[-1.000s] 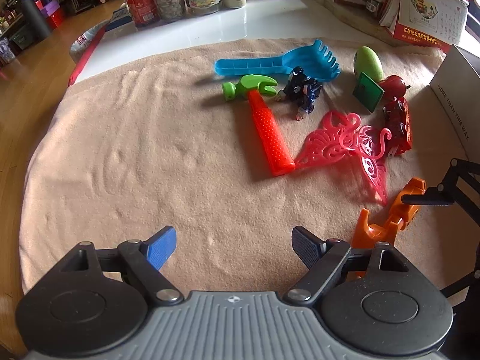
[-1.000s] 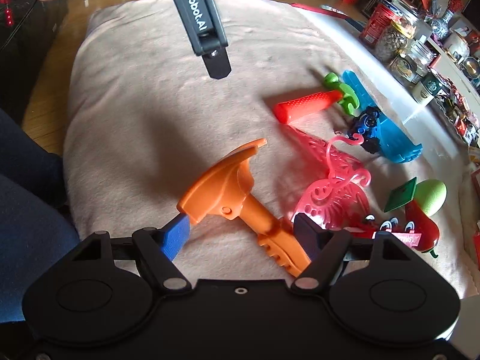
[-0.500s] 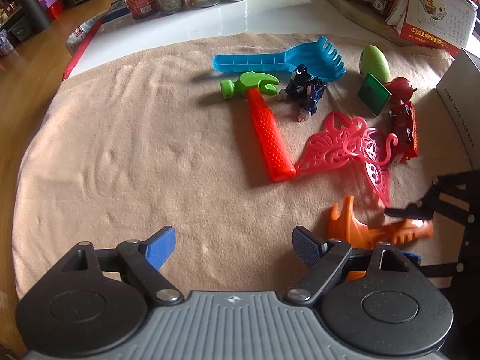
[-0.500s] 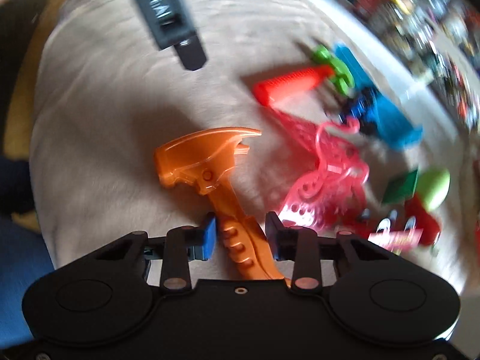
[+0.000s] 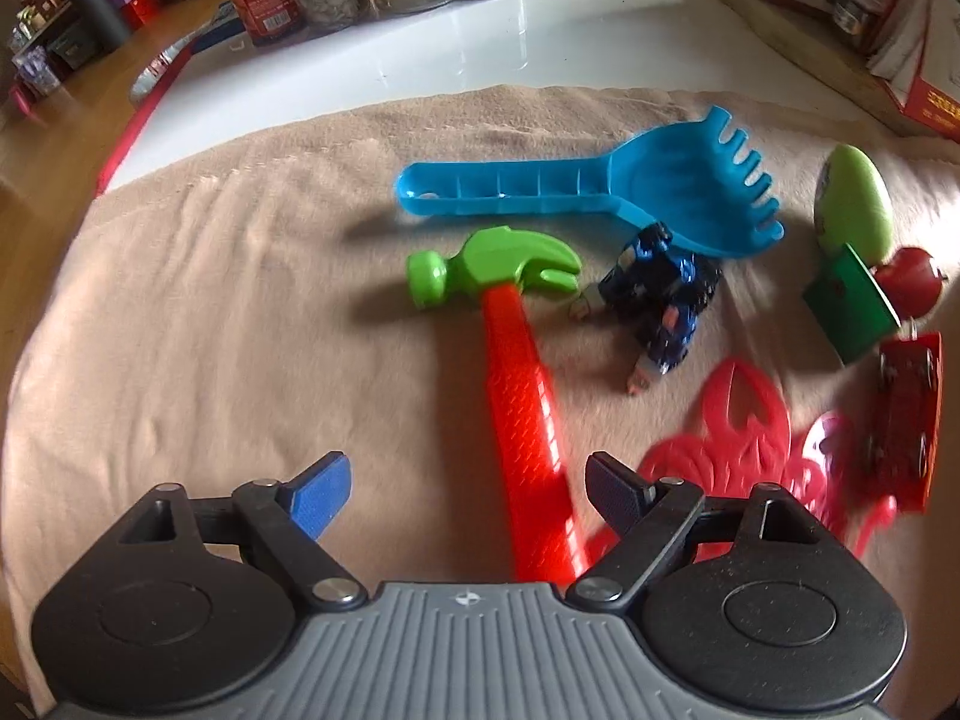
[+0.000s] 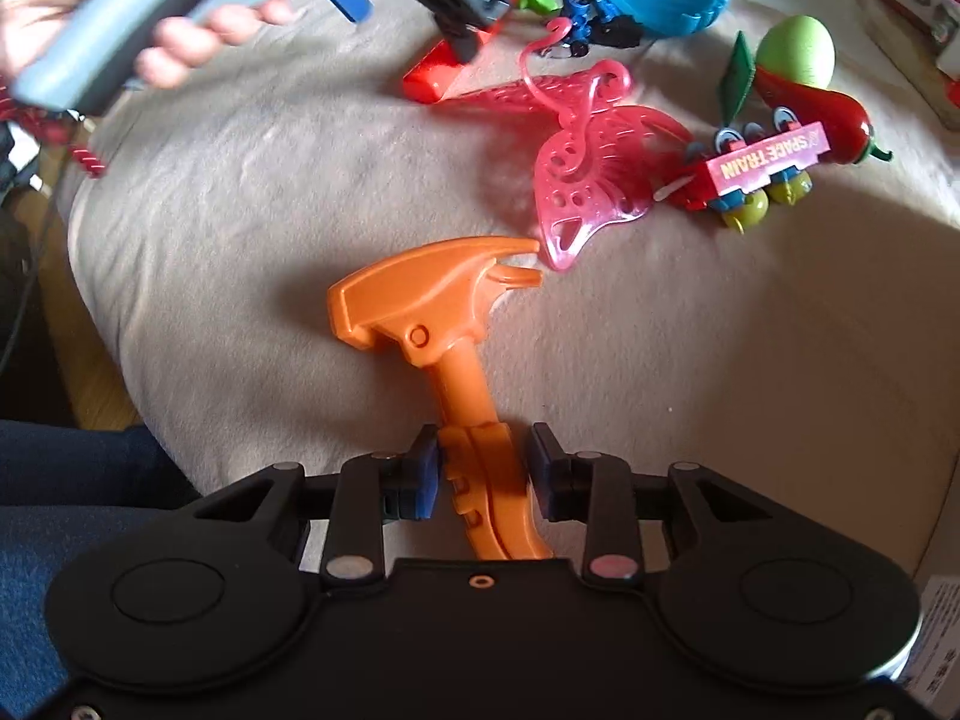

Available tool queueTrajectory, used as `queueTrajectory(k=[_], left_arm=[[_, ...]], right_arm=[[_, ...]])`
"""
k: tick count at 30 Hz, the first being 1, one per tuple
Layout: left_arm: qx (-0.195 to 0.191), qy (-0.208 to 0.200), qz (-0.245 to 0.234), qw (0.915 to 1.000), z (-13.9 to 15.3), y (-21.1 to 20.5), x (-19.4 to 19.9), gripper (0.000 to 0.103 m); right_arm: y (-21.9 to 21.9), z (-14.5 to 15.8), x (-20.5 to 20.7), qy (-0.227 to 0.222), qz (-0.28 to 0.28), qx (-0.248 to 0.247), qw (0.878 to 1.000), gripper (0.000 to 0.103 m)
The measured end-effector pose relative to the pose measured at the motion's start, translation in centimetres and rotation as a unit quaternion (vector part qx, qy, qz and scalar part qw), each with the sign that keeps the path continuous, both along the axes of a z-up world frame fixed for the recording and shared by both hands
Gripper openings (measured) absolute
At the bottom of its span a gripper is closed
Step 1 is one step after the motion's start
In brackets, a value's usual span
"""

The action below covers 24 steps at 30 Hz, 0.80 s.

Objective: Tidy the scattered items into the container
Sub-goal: 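Grasp the orange toy axe handle with the right tool, then grasp the red hammer handle with the left tool while the right tool holds the axe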

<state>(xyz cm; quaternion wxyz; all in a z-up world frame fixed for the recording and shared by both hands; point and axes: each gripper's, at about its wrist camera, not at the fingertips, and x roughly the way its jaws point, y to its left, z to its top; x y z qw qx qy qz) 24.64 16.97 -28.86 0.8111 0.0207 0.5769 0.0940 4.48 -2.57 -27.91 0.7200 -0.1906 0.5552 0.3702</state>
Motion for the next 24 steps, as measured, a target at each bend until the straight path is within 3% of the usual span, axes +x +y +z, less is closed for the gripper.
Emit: queueTrajectory(k=[2, 4, 5, 6, 13, 16, 17, 18, 19, 22, 24], left_arm=[[-0.011, 0.006, 0.001, 0.9999, -0.6, -0.2, 1.0, 0.086], [-0.009, 0.007, 0.000, 0.9999, -1.0, -0.6, 1.6, 0.087], [-0.009, 0.000, -0.001, 1.0000, -1.0, -0.7, 1.8, 0.087], [-0.008, 0.000, -0.003, 1.0000, -1.0, -0.8, 2.0, 0.087], [-0.050, 0.000, -0.015, 0.9986, -0.8, -0.6, 3.1, 0.069], [-0.054, 0.001, -0.027, 0.9982, -0.4, -0.9, 3.4, 0.050], [-0.049, -0.001, -0.030, 0.9983, -0.3, -1.1, 3.5, 0.035], [-0.042, -0.003, -0.033, 0.9986, -0.1, -1.2, 3.5, 0.027], [-0.045, -0.001, -0.035, 0.9984, -0.1, -1.2, 3.7, 0.026], [-0.058, -0.005, -0.032, 0.9978, 0.1, -0.7, 3.7, 0.025], [-0.057, -0.007, -0.034, 0.9978, 0.2, -0.6, 3.5, 0.025]], right_arm=[[-0.1, 0.1, -0.1, 0.004, -0.005, 0.008, 1.000, 0.046], [-0.3, 0.1, 0.0, 0.014, -0.012, 0.021, 1.000, 0.068], [-0.3, -0.1, -0.1, 0.016, -0.015, 0.022, 1.000, 0.084], [-0.3, -0.2, -0.2, 0.011, -0.018, 0.018, 1.000, 0.091], [-0.5, -0.2, -1.0, -0.035, -0.030, 0.007, 0.999, 0.091], [-0.7, 0.3, -1.1, -0.053, -0.041, 0.010, 0.998, 0.090], [-0.7, 0.4, -1.1, -0.063, -0.053, 0.001, 0.997, 0.090], [-0.7, 0.5, -1.0, -0.071, -0.066, -0.009, 0.995, 0.090], [-0.7, 0.6, -0.9, -0.074, -0.073, -0.013, 0.994, 0.089], [-0.6, 0.7, -0.8, -0.078, -0.068, -0.021, 0.994, 0.072], [-0.4, 0.7, -1.1, -0.087, -0.055, -0.028, 0.994, 0.067]])
